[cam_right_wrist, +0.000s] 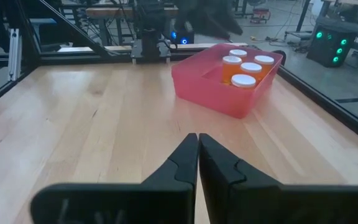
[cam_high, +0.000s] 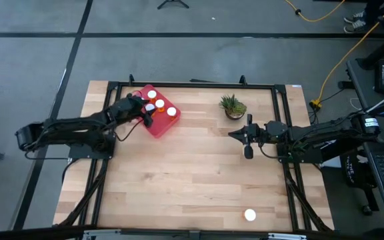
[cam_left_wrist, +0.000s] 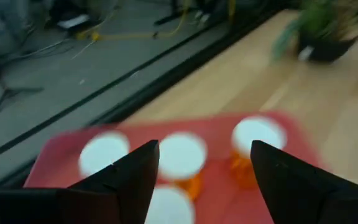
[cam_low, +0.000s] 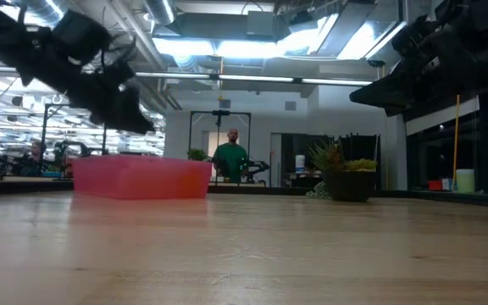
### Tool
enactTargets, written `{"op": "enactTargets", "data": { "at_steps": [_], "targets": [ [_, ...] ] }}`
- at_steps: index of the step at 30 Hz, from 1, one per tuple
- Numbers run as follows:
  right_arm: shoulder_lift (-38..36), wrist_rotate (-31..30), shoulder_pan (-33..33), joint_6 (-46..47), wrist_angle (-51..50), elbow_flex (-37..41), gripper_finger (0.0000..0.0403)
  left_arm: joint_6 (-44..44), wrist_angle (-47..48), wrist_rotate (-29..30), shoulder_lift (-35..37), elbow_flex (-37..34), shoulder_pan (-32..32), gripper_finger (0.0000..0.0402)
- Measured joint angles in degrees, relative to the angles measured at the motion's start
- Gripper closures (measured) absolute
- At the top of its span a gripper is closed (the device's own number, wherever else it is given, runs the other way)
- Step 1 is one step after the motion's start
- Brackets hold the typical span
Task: Pick and place pill bottles into a basket
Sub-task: Put the orange pill bottle into the red container
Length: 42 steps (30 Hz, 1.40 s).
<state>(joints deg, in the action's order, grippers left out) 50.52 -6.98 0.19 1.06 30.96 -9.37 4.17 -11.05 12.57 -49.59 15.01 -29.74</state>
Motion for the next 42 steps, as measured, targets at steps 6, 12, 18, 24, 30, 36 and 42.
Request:
{"op": "enactTargets", "data": {
  "at_steps": [6, 12, 18, 24, 30, 36, 42],
  "targets": [
    [-0.02, -0.04, 0.00, -1.97, 0.01, 0.00, 0.0384, -4.46, 6.32, -10.59, 4.30, 5.85, 2.50, 0.0192],
    [-0.02, -0.04, 0.00, -2.80, 0.00, 0.00, 0.0384, -7.79, 6.43, -13.97, 4.67, 9.79, 8.98, 0.0268],
    [-0.02, -0.07, 0.00, -3.58, 0.02, 0.00, 0.0384, -11.97, 9.33, -14.09, 4.67, 10.02, 15.34, 0.0335],
    [-0.04, -0.04, 0.00, -2.73, -0.03, 0.00, 0.0384, -10.13, 11.75, -15.42, 4.65, 10.02, 22.11, 0.0394],
    [-0.89, 2.59, 0.11, 0.19, -6.14, -0.34, 0.0384, -9.27, 7.98, -20.63, 4.01, 10.02, 28.87, 0.0400],
    [-4.10, 4.71, 2.08, 1.75, -24.80, -7.35, 0.0398, -7.10, 2.87, -20.86, 0.54, 10.02, 34.80, 0.0399],
    [-8.04, 7.29, 8.19, 1.78, -38.54, -13.41, 0.0400, -7.20, -6.32, -20.62, -5.30, 10.02, 39.01, 0.0399]
  ]
}}
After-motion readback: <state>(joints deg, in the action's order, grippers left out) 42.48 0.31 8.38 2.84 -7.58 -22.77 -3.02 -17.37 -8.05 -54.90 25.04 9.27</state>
